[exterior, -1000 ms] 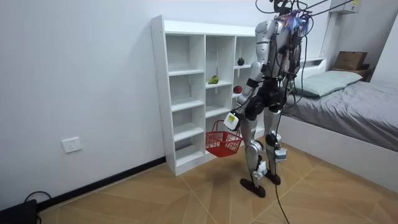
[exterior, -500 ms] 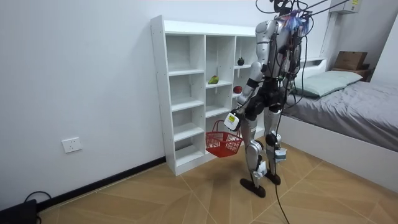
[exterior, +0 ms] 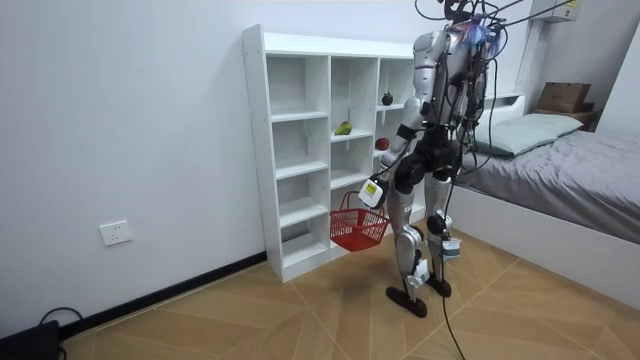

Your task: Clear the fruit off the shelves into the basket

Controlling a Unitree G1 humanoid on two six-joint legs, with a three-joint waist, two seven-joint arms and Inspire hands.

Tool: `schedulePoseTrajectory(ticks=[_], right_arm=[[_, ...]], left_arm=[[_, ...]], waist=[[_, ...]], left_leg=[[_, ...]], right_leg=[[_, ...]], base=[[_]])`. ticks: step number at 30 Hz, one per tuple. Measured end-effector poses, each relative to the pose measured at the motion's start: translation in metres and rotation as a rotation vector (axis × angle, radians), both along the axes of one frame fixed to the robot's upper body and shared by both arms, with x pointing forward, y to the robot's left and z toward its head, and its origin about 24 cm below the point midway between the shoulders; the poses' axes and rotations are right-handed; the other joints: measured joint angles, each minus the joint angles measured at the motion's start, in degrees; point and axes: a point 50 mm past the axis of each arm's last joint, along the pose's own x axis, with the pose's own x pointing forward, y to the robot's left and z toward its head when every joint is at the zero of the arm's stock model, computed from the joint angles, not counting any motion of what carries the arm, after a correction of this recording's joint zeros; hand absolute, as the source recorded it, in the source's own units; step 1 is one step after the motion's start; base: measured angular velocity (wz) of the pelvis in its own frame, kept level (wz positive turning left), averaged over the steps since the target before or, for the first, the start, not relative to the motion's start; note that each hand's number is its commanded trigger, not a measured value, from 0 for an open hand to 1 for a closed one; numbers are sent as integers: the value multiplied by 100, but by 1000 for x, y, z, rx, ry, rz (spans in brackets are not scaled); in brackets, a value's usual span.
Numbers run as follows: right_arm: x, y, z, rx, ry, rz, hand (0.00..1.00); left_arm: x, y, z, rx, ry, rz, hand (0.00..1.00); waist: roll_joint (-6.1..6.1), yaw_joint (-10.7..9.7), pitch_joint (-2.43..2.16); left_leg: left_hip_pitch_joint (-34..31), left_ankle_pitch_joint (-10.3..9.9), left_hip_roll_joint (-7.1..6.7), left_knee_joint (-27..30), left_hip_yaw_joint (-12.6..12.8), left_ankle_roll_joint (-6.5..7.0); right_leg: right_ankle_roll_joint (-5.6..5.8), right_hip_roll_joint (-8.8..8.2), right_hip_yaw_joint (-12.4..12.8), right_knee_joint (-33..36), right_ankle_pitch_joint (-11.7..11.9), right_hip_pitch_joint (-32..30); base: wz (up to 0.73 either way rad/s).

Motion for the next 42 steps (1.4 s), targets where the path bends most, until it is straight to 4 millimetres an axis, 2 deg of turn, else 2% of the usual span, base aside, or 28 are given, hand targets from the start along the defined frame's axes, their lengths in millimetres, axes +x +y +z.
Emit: schedulePoseTrajectory(ticks=[6, 10, 13, 17, 23, 27, 35, 38, 42], right_arm=[[3, -10, 2, -81, 0, -87, 0], [10, -22, 6, -158, -27, -204, 0], [20, -28, 10, -201, -68, -231, 0], [29, -33, 14, -242, -98, -276, 0], [37, -37, 19, -300, -119, -311, 0], [50, -40, 27, -335, -186, -347, 0], [96, -47, 59, -447, -377, -385, 0], [108, -48, 71, -511, -431, -358, 0], [129, -48, 97, -594, -569, -367, 0]], left_arm=[[0, 2, 1, 24, 3, 6, 100], [-2, 4, 1, 36, -2, 8, 100], [-2, 4, 1, 42, -3, 9, 100], [-1, 5, 2, 45, -7, 8, 100], [-1, 5, 2, 44, -7, 5, 100], [-1, 6, 2, 51, -8, 6, 100], [2, 13, 5, 75, -34, -11, 100], [2, 13, 5, 77, -39, -14, 100], [4, 13, 5, 79, -48, -16, 100]], waist=[[0, -85, -2], [8, -211, 0], [-19, -228, -15], [-59, -262, -28], [-82, -260, -31], [-92, -242, -31], [-167, -222, -34], [-135, -213, -48], [-103, -194, -47]], left_leg=[[32, -1, 9, -12, 22, 2], [87, -1, 11, -37, 33, 2], [85, -1, 31, -43, 139, 0], [98, -2, 28, -45, 159, 1], [87, -1, 30, -45, 186, 0], [78, -1, 35, -45, 238, 0], [5, 0, -8, -39, 248, 2], [2, 0, -6, -38, 248, 2], [7, 0, -3, -35, 242, 2]], right_leg=[[4, -6, 28, 9, -1, 0], [4, 5, 48, 16, -1, 38], [2, 21, 139, 27, -1, -13], [3, 20, 171, 27, 0, -22], [3, 24, 169, 34, 1, -68], [3, 24, 192, 51, 1, -100], [5, 22, 229, 110, 1, -215], [6, 23, 230, 105, 2, -217], [5, 25, 232, 105, 2, -213]], base=[[-2], [-2], [-14], [-4], [-1], [-5], [-2], [0], [0]])
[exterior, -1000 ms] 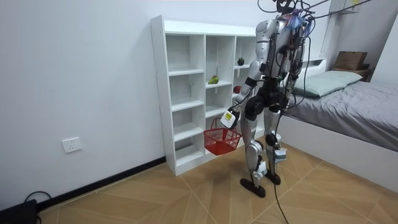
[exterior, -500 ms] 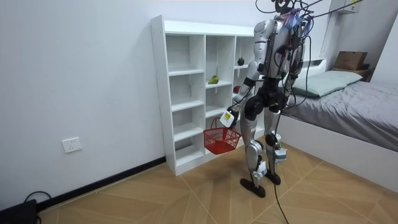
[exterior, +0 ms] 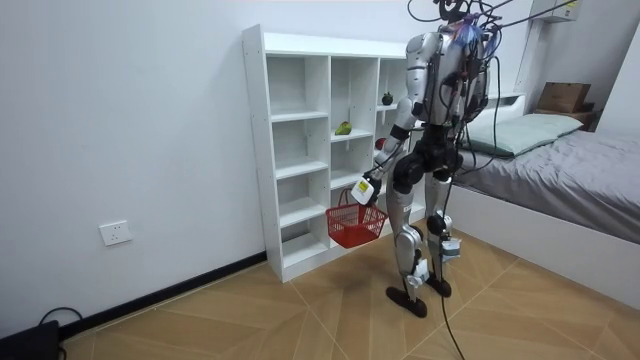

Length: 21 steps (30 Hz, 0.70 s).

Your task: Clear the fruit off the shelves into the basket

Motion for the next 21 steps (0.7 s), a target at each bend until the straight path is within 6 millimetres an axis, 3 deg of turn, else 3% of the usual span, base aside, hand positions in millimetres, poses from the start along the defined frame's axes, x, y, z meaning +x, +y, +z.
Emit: schedulePoseTrajectory(ticks=[8, 14, 21], right_arm=[[25, 12, 39, -120, -163, 68, 0], [40, 19, 72, -212, -295, 99, 0], [49, 29, 91, -288, -357, 169, 0]], left_arm=[[2, 0, 0, 2, -16, -6, 100], [-3, 0, 0, 4, -4, -3, 100], [-6, 1, 0, 12, 12, -33, 100]], waist=[[37, -4, 21], [45, 2, 3], [24, 55, 4]], left_leg=[[-3, -1, 11, -14, -10, 0], [-105, 0, 15, -5, -9, 0], [-164, 2, 7, 33, -13, 0]], right_leg=[[1, -3, 0, 1, 0, 3], [0, 2, -25, 20, 1, -89], [-4, -10, -56, 51, 5, -157]], base=[[0], [0], [-1]])
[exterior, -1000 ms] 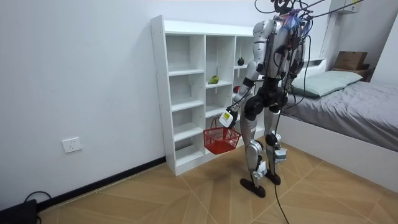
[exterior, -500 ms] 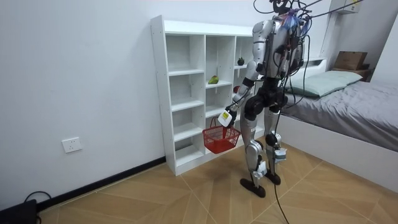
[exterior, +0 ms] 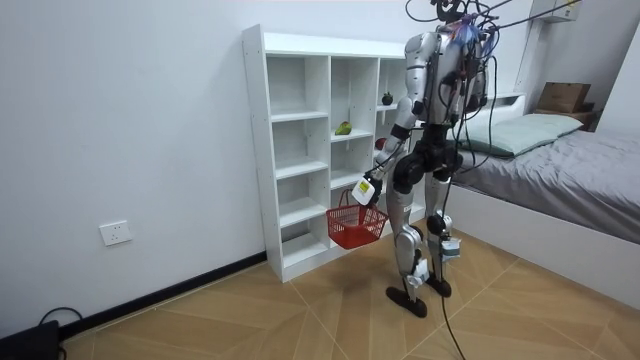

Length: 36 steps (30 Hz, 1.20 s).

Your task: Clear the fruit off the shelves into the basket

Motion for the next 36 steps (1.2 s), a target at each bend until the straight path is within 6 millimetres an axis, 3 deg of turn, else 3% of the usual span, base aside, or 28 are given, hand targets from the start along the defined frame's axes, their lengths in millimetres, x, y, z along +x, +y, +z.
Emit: schedulePoseTrajectory(ticks=[2, 7, 15, 25, 30, 36], right_arm=[[4, 6, 16, -74, -56, 41, 0], [8, 18, 26, -118, -100, 98, 0], [11, 21, 45, -132, -180, 108, 0], [17, 27, 70, -228, -277, 153, 0], [16, 30, 76, -273, -285, 173, 0], [15, 34, 83, -331, -297, 180, 0]], left_arm=[[3, 0, 0, 0, -4, -9, 100], [4, 0, 0, -1, -6, -11, 100], [2, -1, 0, -16, -4, -11, 100], [5, -2, -1, -23, -1, -14, 100], [6, -3, -1, -31, -1, -22, 100], [14, -8, -2, -50, -15, -47, 100]], waist=[[-7, 74, 0], [-30, 105, -9], [26, 134, 13], [-2, 233, 31], [-25, 223, 48], [14, 227, 26]], left_leg=[[-23, 1, 17, 11, 2, 1], [-18, 1, 41, 40, -11, 1], [-25, 0, 54, 37, -28, 0], [-24, 1, 48, 5, 16, 0], [-41, 1, 53, 2, 16, 0], [-49, 2, 59, -8, 20, -1]], right_leg=[[-2, 1, 9, 49, 1, -22], [-7, -3, -11, 46, 8, -13], [-14, 9, -39, 55, 13, -12], [-15, 9, -3, 53, 14, -7], [-14, 9, -3, 49, 14, -39], [-15, 19, -3, 54, 14, -43]], base=[[-2], [1], [0], [-1], [-1], [0]])
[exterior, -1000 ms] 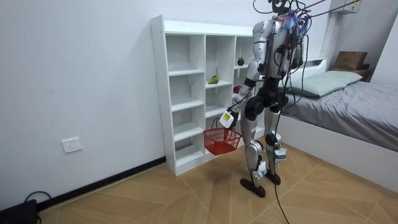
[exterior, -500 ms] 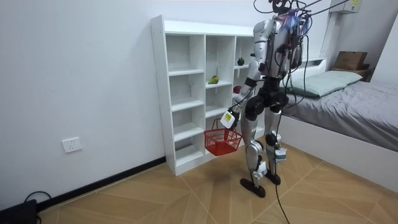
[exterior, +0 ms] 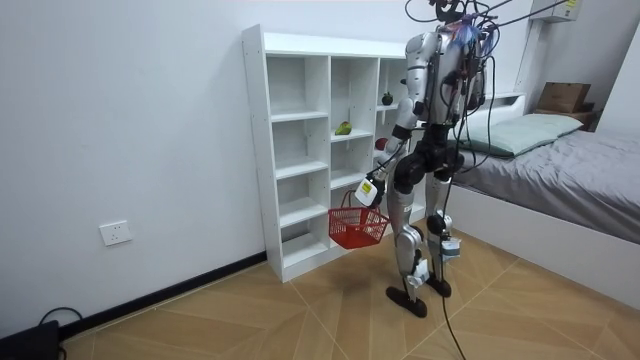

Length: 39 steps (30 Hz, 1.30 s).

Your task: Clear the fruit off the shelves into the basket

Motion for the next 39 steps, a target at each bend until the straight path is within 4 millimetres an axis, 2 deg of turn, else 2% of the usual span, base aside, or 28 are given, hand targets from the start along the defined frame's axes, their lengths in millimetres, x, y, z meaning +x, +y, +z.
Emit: schedulePoseTrajectory(ticks=[11, 19, 21, 25, 31, 39], right_arm=[[0, 6, 3, -13, -9, 27, 0], [0, 11, 5, -12, -19, 51, 0], [0, 16, 8, -17, -33, 74, 0], [-2, 41, 18, -54, -75, 222, 0], [-2, 48, 20, -76, -75, 293, 0], [-3, 51, 23, -83, -99, 323, 0]], left_arm=[[6, -4, -1, -17, -9, -24, 100], [7, -4, -1, -19, -2, -23, 100], [7, -5, -2, -20, 4, -23, 100], [10, -7, -3, -25, 14, -48, 100], [8, -9, -4, -45, 22, -58, 100], [8, -10, -4, -47, 22, -64, 100]], waist=[[65, -8, -42], [76, -2, -51], [76, -1, -51], [42, 24, -29], [13, 26, -9], [42, 13, 6]], left_leg=[[4, 2, 13, -2, 11, -5], [18, 12, 17, -1, 72, -22], [27, 16, 17, 0, 89, -28], [95, 25, 25, -1, 121, -44], [102, 24, 49, -31, 114, -44], [101, 25, 50, -52, 134, -44]], right_leg=[[-4, 17, 10, 1, 3, -12], [-33, 46, 68, 1, 20, -28], [-44, 58, 105, 2, 27, -28], [-64, 75, 119, 0, 40, 23], [-61, 67, 133, 5, 58, 43], [-62, 76, 136, -3, 61, 13]], base=[[0], [-4], [-10], [-2], [0], [0]])
